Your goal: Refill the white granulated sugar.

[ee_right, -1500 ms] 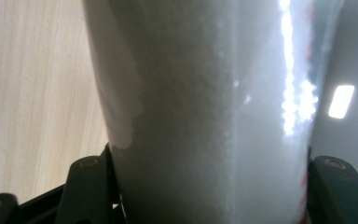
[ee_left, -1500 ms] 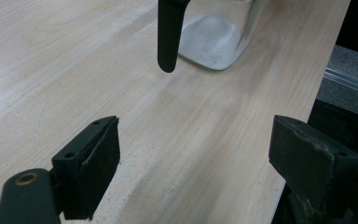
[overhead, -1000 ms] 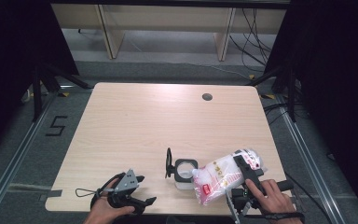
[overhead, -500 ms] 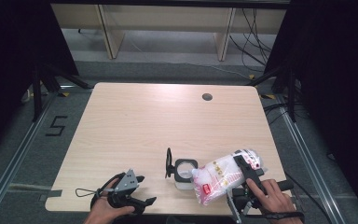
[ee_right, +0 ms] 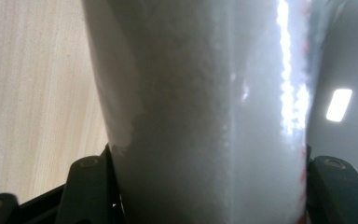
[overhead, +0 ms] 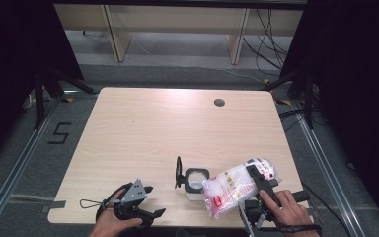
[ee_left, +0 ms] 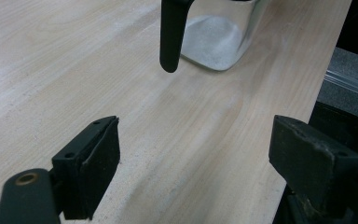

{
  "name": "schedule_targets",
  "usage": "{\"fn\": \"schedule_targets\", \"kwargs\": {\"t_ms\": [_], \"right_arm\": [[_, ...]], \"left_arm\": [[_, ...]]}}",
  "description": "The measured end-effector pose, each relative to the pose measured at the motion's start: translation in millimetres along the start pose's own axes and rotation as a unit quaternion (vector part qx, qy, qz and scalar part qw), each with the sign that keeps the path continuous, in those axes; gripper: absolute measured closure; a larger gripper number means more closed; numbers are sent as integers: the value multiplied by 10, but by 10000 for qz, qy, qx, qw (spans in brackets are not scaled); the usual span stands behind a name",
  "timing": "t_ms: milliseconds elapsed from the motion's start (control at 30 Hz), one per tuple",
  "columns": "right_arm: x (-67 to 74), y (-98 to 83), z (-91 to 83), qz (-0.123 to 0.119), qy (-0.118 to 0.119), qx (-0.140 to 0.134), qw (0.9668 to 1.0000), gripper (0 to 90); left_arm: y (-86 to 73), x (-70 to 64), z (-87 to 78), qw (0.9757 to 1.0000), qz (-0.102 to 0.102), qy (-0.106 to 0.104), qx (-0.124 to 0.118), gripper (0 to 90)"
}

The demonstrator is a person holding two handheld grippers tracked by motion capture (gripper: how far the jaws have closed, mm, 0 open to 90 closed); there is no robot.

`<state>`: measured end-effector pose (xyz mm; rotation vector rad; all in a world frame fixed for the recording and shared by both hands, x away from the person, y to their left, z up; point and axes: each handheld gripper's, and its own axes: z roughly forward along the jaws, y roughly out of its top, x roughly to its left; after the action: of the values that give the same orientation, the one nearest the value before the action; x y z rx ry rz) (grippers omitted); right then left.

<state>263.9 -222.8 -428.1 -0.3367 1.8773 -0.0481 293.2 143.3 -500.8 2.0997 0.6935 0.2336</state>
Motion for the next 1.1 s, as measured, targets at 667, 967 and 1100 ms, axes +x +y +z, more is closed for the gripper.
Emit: {"fn": "schedule_targets", "kwargs": {"t_ms": [667,967,1100], "right_arm": [[-3,-11,11,-102,-3,-39,9999,411],[-8,-18,22,-83,-80,92,9999,411],[3,-38,45,28,-83,14,10000,411]], "left_arm": [[3,1,-11,10000,10,22,-18,161],[2,-2,2,10000,-4,39,-42,161],[11,13,-14,9999,152,45,26,160]]}}
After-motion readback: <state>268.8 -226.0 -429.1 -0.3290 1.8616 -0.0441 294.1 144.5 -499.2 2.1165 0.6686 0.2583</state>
